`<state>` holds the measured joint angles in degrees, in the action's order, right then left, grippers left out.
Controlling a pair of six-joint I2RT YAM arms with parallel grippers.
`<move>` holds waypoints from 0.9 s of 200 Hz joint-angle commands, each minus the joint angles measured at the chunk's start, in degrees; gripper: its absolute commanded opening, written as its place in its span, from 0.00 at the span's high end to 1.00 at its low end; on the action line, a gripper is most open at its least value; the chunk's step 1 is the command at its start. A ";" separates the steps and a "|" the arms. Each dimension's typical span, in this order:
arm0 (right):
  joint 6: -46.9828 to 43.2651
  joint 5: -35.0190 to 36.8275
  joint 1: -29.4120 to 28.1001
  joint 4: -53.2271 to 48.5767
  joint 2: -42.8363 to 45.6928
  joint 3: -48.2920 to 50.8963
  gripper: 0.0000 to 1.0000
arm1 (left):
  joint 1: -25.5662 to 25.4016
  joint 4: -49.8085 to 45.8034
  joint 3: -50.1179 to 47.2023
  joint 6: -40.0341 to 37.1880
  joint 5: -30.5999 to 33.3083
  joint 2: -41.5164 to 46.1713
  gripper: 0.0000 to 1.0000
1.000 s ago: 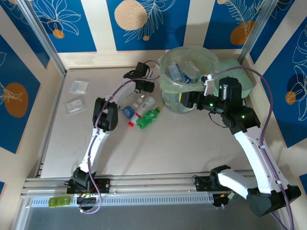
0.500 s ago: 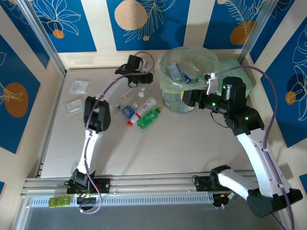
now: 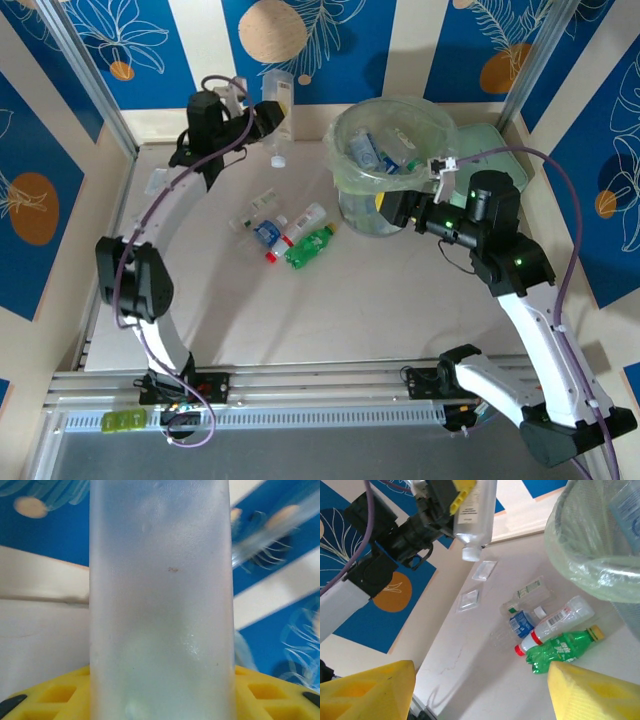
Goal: Put the plastic bottles in the bin
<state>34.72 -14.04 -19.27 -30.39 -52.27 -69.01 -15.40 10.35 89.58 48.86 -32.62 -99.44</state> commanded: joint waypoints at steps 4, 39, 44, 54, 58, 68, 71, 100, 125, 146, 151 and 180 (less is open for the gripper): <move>5.09 -4.64 -1.28 6.84 0.68 2.78 0.28 | -1.67 25.06 -9.76 17.21 -9.58 4.76 0.48; 7.03 -6.32 -1.83 14.45 0.79 4.85 0.20 | -8.09 41.26 -18.86 28.90 -13.08 6.84 0.51; 6.98 -5.75 -1.85 14.69 0.69 4.79 0.19 | -9.19 41.89 -19.31 29.35 -13.67 7.19 0.52; 6.65 -4.89 -1.74 14.77 0.23 4.24 0.16 | -11.23 43.41 -20.30 29.79 -14.58 7.89 0.52; 6.41 -4.55 -1.66 14.68 -0.03 3.84 0.15 | -12.01 43.67 -20.58 29.80 -14.82 8.30 0.52; 5.91 -4.95 -1.40 15.39 -1.03 2.94 0.12 | -13.66 43.38 -21.20 29.35 -15.80 9.28 0.52; 5.89 -5.10 -1.27 15.83 -1.34 2.72 0.11 | -14.10 43.28 -21.25 29.22 -16.07 9.55 0.52; 9.37 -7.45 1.33 20.56 -3.60 1.61 0.04 | -17.45 44.07 -22.87 28.83 -16.79 11.99 0.52; 10.55 -7.61 2.28 23.45 -4.18 1.36 0.00 | -19.37 43.61 -22.83 28.07 -16.90 12.89 0.52; 12.89 -14.14 2.52 28.08 -6.50 0.73 0.01 | -20.49 42.22 -22.18 27.07 -17.34 12.91 0.52; 13.70 -15.92 2.65 29.78 -7.12 0.72 0.01 | -20.63 41.99 -21.96 26.87 -17.51 12.87 0.53; 18.83 -20.58 2.38 39.77 -8.32 2.95 0.04 | -21.24 41.87 -21.48 26.98 -17.61 12.63 0.53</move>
<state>48.36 -28.21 -16.84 -1.26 -60.20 -66.50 -35.77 50.17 66.89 76.47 -48.77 -87.22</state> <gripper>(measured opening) 0.976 0.510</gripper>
